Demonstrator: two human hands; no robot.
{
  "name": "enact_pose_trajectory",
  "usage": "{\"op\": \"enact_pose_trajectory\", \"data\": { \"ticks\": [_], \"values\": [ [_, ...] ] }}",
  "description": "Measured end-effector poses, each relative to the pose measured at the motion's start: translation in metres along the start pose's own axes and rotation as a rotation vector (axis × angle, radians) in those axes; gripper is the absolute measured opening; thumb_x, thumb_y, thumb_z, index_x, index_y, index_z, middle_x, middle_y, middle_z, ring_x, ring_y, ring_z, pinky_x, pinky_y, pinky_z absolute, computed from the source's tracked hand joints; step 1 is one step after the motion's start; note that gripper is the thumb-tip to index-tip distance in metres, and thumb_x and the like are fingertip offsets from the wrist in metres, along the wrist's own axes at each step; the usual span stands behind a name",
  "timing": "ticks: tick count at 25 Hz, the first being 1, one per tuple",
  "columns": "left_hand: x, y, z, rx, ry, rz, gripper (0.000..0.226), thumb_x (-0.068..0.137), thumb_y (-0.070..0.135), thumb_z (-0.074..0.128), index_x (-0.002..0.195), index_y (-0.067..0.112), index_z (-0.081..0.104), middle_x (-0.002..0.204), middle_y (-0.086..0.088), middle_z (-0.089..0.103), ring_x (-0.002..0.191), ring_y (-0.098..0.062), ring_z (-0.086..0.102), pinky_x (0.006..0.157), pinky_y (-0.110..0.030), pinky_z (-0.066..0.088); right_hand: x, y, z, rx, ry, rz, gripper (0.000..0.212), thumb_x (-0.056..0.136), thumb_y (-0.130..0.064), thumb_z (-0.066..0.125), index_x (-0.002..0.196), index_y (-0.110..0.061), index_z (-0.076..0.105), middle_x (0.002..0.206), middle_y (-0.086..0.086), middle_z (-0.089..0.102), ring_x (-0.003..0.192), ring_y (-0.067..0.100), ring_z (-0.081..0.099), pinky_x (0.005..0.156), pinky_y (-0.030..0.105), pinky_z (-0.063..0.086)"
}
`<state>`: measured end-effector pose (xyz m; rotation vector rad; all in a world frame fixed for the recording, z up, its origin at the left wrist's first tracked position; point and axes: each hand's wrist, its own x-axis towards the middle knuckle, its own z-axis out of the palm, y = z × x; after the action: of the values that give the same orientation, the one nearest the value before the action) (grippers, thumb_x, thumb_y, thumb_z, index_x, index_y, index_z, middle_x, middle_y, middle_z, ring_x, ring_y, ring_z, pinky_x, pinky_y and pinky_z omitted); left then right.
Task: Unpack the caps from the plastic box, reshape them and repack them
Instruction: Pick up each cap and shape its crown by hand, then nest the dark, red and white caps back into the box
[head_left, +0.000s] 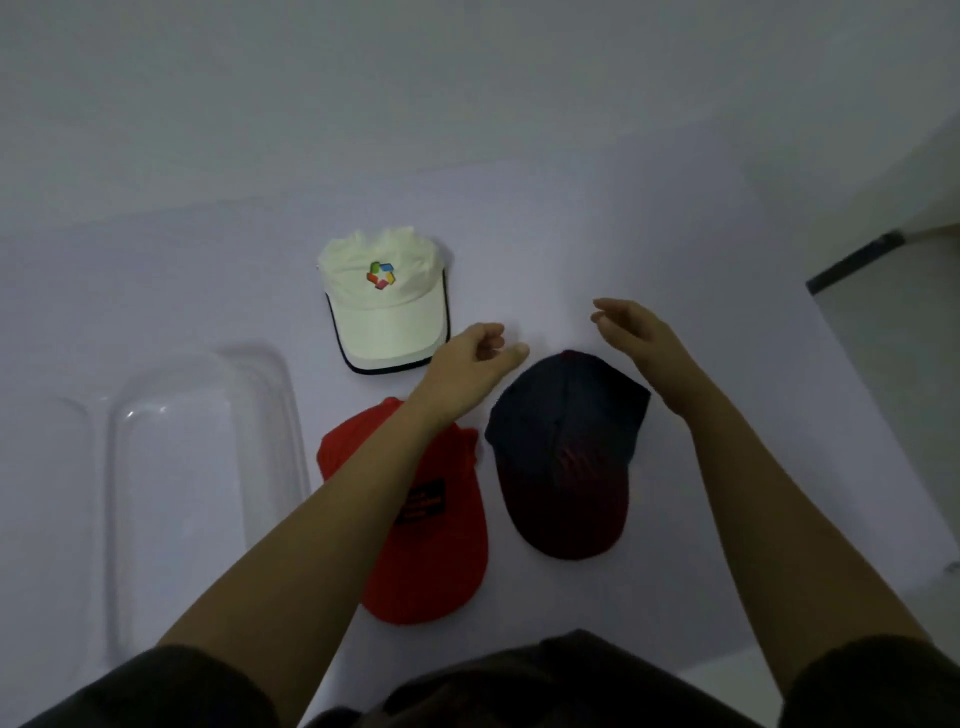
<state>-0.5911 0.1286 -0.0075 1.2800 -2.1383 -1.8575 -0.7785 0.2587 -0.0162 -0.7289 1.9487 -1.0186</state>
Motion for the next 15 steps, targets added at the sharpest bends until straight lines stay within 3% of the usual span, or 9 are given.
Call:
{"op": "enact_pose_trajectory", "data": {
  "ticks": [3, 5, 7, 9, 11, 13, 15],
  "values": [
    [-0.009, -0.004, 0.022, -0.008, -0.057, -0.042, 0.081, 0.082, 0.039, 0.068, 0.146, 0.016, 0.026, 0.145, -0.005, 0.040, 0.131, -0.017, 0.039, 0.098, -0.026, 0.036, -0.038, 0.041, -0.009, 0.127, -0.085, 0.154, 0.096, 0.070, -0.048, 0.071, 0.148, -0.025, 0.020, 0.143, -0.005, 0.035, 0.131, 0.012, 0.033, 0.103, 0.029, 0.031],
    [-0.012, -0.009, 0.033, -0.032, -0.097, -0.085, 0.094, 0.076, 0.035, 0.074, 0.149, 0.020, 0.016, 0.149, -0.006, 0.033, 0.136, -0.021, 0.034, 0.098, -0.029, 0.036, -0.056, 0.058, -0.006, 0.165, -0.125, 0.220, 0.106, 0.070, -0.033, 0.079, 0.151, -0.022, 0.011, 0.149, -0.002, 0.028, 0.134, 0.016, 0.031, 0.100, 0.028, 0.034],
    [-0.013, -0.016, 0.037, -0.085, -0.155, -0.139, 0.099, 0.073, 0.027, 0.078, 0.148, 0.022, 0.015, 0.148, -0.006, 0.032, 0.129, -0.021, 0.040, 0.095, -0.029, 0.040, -0.062, 0.068, 0.000, 0.177, -0.118, 0.231, 0.103, 0.077, -0.013, 0.077, 0.151, -0.021, 0.006, 0.145, -0.004, 0.029, 0.132, 0.015, 0.032, 0.098, 0.028, 0.036],
    [-0.014, -0.025, 0.044, -0.149, -0.206, -0.188, 0.094, 0.071, 0.018, 0.080, 0.145, 0.019, 0.022, 0.142, -0.004, 0.039, 0.117, -0.018, 0.047, 0.094, -0.030, 0.044, -0.062, 0.077, 0.003, 0.225, -0.071, 0.222, 0.103, 0.076, -0.010, 0.076, 0.151, -0.020, 0.006, 0.134, -0.008, 0.030, 0.125, 0.010, 0.034, 0.098, 0.027, 0.037],
    [-0.015, -0.037, 0.050, -0.181, -0.186, -0.206, 0.082, 0.068, 0.013, 0.082, 0.134, 0.015, 0.034, 0.136, -0.007, 0.047, 0.113, -0.019, 0.053, 0.097, -0.035, 0.047, -0.062, 0.085, 0.005, 0.231, -0.015, 0.189, 0.090, 0.074, -0.014, 0.078, 0.145, -0.018, 0.023, 0.134, -0.007, 0.037, 0.120, 0.010, 0.042, 0.093, 0.022, 0.042],
    [-0.017, -0.044, 0.055, -0.166, -0.140, -0.195, 0.070, 0.067, 0.016, 0.083, 0.122, 0.014, 0.041, 0.128, -0.008, 0.053, 0.110, -0.021, 0.056, 0.097, -0.041, 0.049, -0.063, 0.089, 0.009, 0.263, 0.026, 0.157, 0.067, 0.075, -0.017, 0.078, 0.130, -0.017, 0.040, 0.126, -0.005, 0.049, 0.105, 0.005, 0.053, 0.078, 0.012, 0.049],
    [-0.018, -0.044, 0.054, -0.125, -0.159, -0.164, 0.065, 0.069, 0.021, 0.082, 0.118, 0.013, 0.041, 0.123, -0.005, 0.055, 0.108, -0.018, 0.057, 0.090, -0.036, 0.052, -0.064, 0.089, 0.012, 0.338, 0.067, 0.120, 0.047, 0.081, -0.019, 0.072, 0.121, -0.016, 0.047, 0.118, -0.003, 0.056, 0.100, 0.004, 0.057, 0.072, 0.011, 0.052]
  ]
}}
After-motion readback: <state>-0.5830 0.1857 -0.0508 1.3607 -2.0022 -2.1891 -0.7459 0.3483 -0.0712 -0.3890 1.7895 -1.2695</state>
